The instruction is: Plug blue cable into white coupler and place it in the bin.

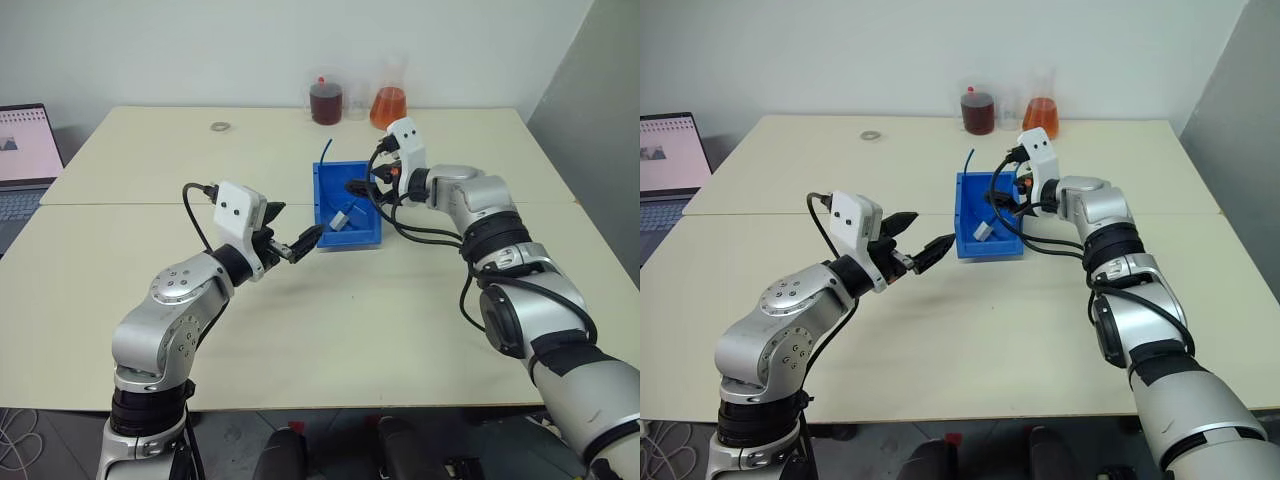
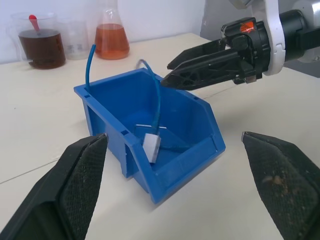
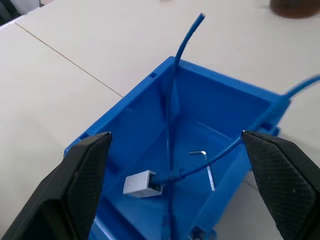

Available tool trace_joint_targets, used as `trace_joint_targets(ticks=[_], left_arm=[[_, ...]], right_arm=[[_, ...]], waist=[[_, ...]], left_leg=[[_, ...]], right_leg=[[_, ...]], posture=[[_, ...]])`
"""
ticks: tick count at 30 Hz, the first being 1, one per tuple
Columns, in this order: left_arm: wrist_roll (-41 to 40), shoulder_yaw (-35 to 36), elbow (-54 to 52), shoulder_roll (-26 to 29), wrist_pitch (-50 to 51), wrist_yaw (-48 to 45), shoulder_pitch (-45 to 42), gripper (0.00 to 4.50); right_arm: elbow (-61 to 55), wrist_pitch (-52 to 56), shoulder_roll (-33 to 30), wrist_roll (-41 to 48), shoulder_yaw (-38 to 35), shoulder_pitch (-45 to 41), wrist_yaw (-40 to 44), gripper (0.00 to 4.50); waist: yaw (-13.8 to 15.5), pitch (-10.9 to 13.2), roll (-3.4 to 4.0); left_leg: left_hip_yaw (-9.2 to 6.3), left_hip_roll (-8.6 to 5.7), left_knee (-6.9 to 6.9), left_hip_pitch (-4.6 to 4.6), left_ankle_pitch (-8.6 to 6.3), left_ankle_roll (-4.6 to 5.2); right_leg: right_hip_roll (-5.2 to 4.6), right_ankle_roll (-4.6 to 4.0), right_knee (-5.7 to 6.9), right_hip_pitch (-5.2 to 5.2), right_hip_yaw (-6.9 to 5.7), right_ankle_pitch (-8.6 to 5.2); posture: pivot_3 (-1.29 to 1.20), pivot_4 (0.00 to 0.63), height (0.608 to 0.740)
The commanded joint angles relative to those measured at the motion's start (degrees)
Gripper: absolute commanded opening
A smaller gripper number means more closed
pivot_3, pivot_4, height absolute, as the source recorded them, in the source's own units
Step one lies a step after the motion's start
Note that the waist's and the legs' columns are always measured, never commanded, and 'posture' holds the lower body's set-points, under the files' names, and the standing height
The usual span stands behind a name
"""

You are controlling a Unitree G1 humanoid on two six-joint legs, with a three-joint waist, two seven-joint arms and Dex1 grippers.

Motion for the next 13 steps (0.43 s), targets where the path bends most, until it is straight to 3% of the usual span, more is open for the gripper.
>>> trace_joint_targets(ticks=[1, 4, 8, 13], left_arm=[[1.19, -0.14, -1.79, 1.34, 0.27, 1.27, 0.56, 4.50], [3.39, 1.47, -2.36, 0.49, -1.74, 4.56, 3.35, 4.50], [5.05, 4.60, -2.20, -0.72, -4.28, 7.93, 8.41, 4.50], [6.14, 7.91, -0.98, -3.25, -8.88, 9.36, 20.16, 4.50]], right_arm=[[-21.76, 6.59, -4.59, 1.27, 0.36, 8.62, 1.05, 4.40], [-43.98, 12.52, -6.79, 3.35, -3.60, 22.17, -3.23, 4.40], [-63.20, 16.71, -6.20, 4.50, -6.83, 38.16, -8.88, 4.40], [-78.88, 15.77, 1.30, -0.42, -8.53, 57.82, -22.96, 4.40]], waist=[[0.26, 0.00, 0.00], [0.83, -0.01, 0.00], [1.04, 0.00, 0.00], [0.94, -0.02, 0.00]], left_leg=[[-0.01, 0.00, 0.00, -0.02, 0.00, -0.01], [-0.09, 0.01, -0.02, -0.02, -0.04, -0.05], [-0.01, 0.06, -0.03, -0.03, -0.07, -0.11], [0.02, 0.10, -0.05, 0.08, -0.08, -0.14]], right_leg=[[-0.01, 0.00, -0.02, 0.01, -0.01, 0.00], [-0.03, 0.00, -0.14, 0.08, -0.05, 0.00], [-0.02, 0.01, -0.20, 0.06, 0.04, 0.00], [0.01, 0.03, -0.19, 0.10, 0.09, -0.02]], posture=[[0.00, 0.150, 0.740], [0.00, 0.150, 0.740], [0.00, 0.150, 0.740], [0.00, 0.150, 0.740]])
